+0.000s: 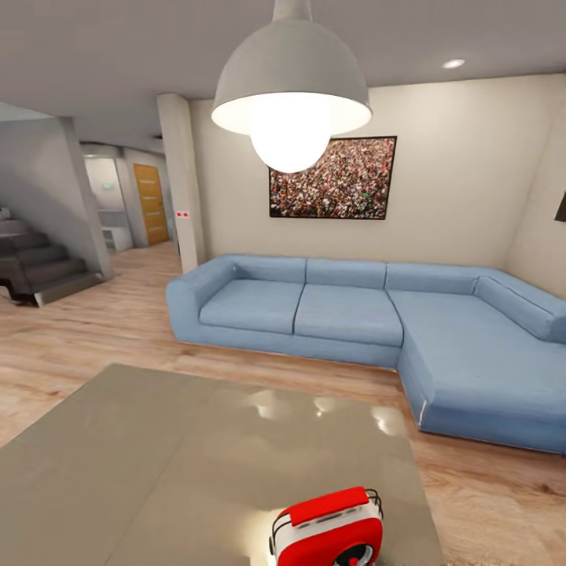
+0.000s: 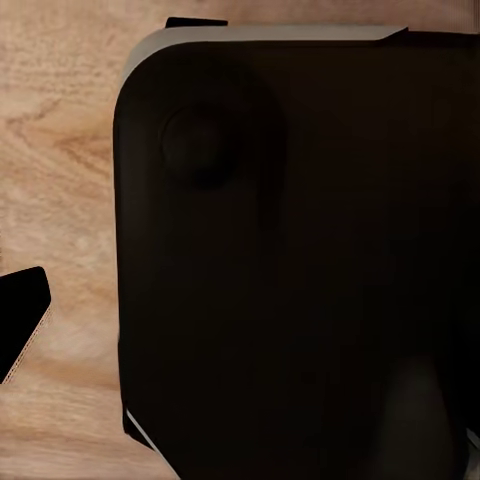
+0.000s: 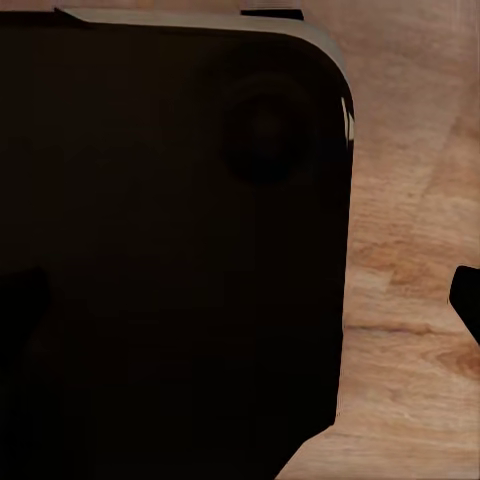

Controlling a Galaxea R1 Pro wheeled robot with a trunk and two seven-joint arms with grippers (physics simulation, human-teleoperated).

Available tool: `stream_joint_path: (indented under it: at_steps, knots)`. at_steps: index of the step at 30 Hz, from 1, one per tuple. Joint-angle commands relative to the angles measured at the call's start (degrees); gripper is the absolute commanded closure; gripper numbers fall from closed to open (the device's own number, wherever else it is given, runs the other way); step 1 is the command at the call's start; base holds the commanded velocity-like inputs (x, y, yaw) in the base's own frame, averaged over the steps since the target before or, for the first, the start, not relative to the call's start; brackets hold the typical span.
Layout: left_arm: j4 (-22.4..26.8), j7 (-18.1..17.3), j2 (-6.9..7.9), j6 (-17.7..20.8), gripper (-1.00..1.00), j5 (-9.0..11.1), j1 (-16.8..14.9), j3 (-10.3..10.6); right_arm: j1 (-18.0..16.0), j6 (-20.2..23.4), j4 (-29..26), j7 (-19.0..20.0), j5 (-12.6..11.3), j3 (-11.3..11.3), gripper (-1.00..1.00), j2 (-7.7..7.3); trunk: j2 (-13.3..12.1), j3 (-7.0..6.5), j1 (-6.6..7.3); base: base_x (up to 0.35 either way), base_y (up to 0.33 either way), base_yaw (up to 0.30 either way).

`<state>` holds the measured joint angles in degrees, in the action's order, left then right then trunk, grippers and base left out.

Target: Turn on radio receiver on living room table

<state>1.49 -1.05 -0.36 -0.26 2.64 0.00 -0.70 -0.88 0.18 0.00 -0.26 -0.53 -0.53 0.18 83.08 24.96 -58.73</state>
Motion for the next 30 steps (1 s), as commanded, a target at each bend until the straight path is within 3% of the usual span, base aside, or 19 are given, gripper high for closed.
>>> stream_joint_path:
  at_steps: [1, 10, 25, 30]
  knots:
    - [0.0, 0.0, 0.0, 0.0, -1.0, 0.0, 0.0, 0.0, 0.0, 0.0, 0.0, 0.0, 0.0, 0.0, -1.0, 0.0, 0.0, -0.03, 0.0, 0.0, 0.0, -0.271]
    - [0.0, 0.0, -0.01, 0.0, -1.0, 0.0, 0.0, 0.0, 0.0, 0.0, 0.0, 0.0, 0.0, 0.0, -1.0, 0.0, 0.0, -0.24, 0.0, 0.0, 0.0, -0.203]
    - [0.0, 0.0, 0.0, 0.0, -1.0, 0.0, 0.0, 0.0, 0.0, 0.1, 0.0, 0.0, 0.1, 0.0, -1.0, 0.0, 0.0, -0.26, 0.0, 0.003, 0.0, -0.008]
    - [0.0, 0.0, 0.02, 0.0, -1.0, 0.0, 0.0, 0.0, 0.0, 0.1, 0.0, 0.0, 0.1, 0.0, -1.0, 0.0, 0.0, -0.26, 0.0, 0.255, 0.0, 0.0]
